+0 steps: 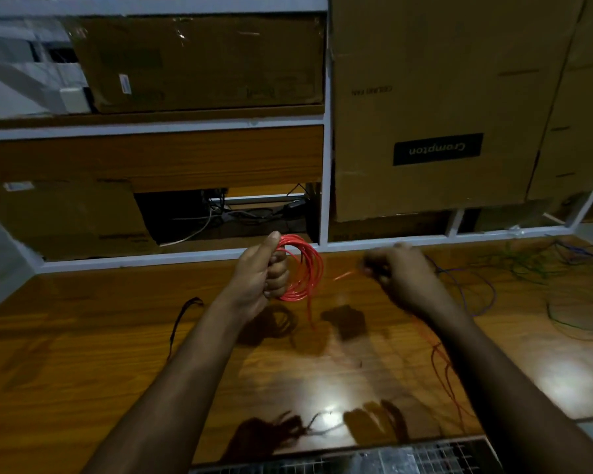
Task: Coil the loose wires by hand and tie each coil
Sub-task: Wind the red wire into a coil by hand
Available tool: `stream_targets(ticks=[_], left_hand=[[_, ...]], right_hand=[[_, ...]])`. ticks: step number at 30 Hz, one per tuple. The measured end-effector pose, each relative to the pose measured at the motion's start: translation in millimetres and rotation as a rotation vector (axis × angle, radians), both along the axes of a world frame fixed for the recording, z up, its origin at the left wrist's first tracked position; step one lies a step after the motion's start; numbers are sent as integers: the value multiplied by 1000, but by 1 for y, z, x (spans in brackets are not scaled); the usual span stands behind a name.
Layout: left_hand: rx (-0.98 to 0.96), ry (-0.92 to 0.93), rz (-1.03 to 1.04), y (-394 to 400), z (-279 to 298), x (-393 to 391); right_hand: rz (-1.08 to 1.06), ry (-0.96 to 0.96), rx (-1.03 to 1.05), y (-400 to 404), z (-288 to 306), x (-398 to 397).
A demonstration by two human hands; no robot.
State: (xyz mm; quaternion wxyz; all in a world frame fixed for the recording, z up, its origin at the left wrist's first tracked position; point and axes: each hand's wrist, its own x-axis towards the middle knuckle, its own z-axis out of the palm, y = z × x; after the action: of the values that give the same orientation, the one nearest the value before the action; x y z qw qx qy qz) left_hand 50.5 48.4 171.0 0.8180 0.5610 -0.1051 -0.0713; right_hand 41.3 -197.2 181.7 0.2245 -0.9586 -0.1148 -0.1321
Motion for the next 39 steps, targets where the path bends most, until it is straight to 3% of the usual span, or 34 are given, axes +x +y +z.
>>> stream_targets(ticks=[6, 10, 14, 17, 19, 23, 26, 28, 32, 39], left_hand=[[-56, 13, -27, 4, 1, 1], [-17, 3, 36, -1, -3, 5], [38, -3, 96, -2, -10, 8], [58, 10, 116, 0, -16, 11], [86, 18, 125, 3, -18, 11], [157, -16, 108, 12, -15, 7], [171, -47, 84, 15, -10, 4], [160, -57, 58, 17, -6, 4], [141, -76, 4, 17, -1, 6], [126, -62, 28, 13, 7, 6]], right_hand=[[309, 358, 243, 21, -37, -13], [689, 644, 585, 41, -45, -34], [945, 774, 1005, 64, -40, -59], [869, 784, 1407, 66, -20, -67], [648, 630, 1512, 59, 0, -68], [76, 150, 1292, 31, 19, -56], [-274, -168, 925, 11, 11, -35], [-357, -239, 659, 3, 6, -22], [-260, 47, 208, 6, -7, -8], [219, 99, -123, 21, -26, -9]])
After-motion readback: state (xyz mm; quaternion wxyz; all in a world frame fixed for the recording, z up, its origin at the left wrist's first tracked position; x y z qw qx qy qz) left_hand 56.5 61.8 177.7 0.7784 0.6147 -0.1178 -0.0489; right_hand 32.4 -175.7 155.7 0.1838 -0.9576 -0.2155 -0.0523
